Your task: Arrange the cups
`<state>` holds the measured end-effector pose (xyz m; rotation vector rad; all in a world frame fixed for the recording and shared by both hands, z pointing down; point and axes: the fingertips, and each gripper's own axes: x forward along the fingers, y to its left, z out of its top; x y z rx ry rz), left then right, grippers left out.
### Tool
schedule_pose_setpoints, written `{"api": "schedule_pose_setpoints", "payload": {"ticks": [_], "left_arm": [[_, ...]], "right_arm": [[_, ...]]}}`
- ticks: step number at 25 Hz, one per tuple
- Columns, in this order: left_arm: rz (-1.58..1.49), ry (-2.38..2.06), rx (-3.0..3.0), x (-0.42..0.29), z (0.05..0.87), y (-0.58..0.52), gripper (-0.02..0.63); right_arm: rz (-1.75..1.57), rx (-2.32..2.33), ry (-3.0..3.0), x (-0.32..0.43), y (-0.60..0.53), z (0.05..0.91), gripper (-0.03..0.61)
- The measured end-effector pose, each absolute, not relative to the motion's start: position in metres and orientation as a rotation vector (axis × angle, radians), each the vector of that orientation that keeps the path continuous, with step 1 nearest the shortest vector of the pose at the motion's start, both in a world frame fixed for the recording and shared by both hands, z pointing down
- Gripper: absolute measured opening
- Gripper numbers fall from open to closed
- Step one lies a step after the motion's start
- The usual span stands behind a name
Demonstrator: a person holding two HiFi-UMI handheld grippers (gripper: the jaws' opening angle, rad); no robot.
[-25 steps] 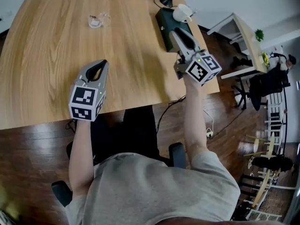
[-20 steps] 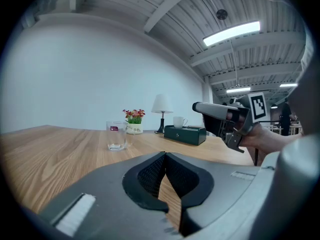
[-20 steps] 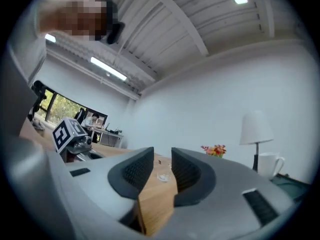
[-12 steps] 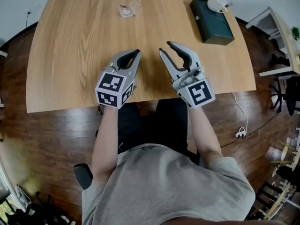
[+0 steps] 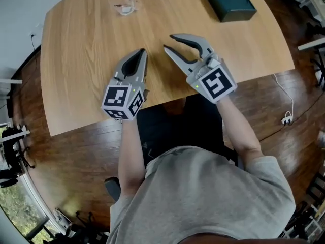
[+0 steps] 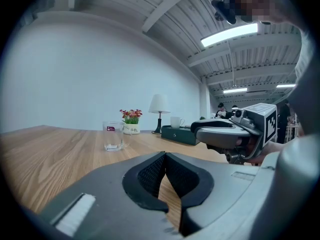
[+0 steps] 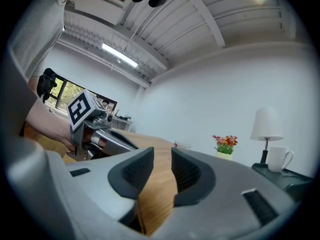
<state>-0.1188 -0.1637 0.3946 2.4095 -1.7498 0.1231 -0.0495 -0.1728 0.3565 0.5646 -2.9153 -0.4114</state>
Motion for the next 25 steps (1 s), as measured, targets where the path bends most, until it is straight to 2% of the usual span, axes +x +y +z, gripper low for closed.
{"api": "schedule_pose_setpoints", "payload": {"ticks": [17, 25], "left_arm": [[0.172, -1.726, 2.405, -0.114, 0.400, -0.163, 0.011], [0.129, -1.749, 2.398, -0.107, 0.396, -0.169, 0.011]], "right_arm": [[-0.388, 0.539, -2.881, -0.050, -0.172, 0.371, 0.107], [-0.340, 0.432, -2.856, -0.055, -0.211, 0.369, 0.107]]}}
